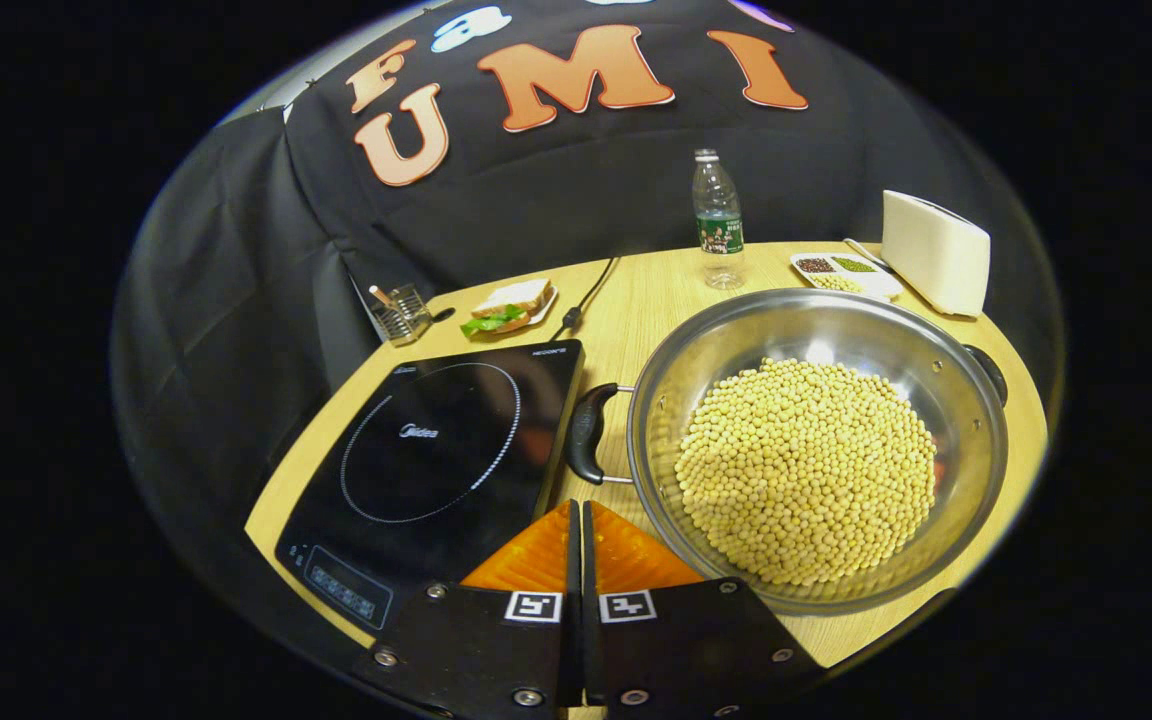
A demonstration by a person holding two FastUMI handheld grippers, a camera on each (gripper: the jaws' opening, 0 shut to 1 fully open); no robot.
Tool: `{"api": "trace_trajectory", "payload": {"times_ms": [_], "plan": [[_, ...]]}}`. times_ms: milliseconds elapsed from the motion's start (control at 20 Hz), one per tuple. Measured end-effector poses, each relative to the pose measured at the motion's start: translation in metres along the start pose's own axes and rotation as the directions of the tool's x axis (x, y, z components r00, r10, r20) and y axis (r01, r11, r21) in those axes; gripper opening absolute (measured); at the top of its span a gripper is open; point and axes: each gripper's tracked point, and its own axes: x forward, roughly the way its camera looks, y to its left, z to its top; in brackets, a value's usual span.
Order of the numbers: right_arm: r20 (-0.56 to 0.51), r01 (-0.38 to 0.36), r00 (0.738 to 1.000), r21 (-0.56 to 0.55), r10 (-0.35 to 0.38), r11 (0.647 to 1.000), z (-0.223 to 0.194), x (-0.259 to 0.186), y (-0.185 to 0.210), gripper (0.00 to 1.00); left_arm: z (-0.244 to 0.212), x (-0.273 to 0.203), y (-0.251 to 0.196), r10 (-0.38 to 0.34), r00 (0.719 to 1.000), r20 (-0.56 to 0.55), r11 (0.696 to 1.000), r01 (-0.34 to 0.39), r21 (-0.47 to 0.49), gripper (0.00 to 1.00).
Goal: First push the handle of the pot to place it horizontally, then grasp the pot with both hands and set it on the induction cooktop.
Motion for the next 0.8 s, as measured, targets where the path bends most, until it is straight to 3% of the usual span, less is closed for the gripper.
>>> {"api": "trace_trajectory", "payload": {"times_ms": [150,350,800], "plan": [[0.038,-0.037,0.999,0.005,0.036,0.999,0.005,-0.025,0.001,0.00,-0.003,-0.002,-0.020,-0.037,0.999,0.001,0.999,0.037,-0.001,0.97],[0.114,-0.029,0.993,-0.009,0.030,1.000,0.020,-0.059,-0.014,0.00,-0.012,0.000,-0.045,-0.079,0.997,-0.018,0.997,0.079,-0.006,0.96],[0.238,0.079,0.968,0.038,-0.086,0.996,0.036,-0.110,-0.092,0.02,-0.049,0.021,-0.121,-0.181,0.982,-0.059,0.983,0.179,-0.029,0.98]]}}
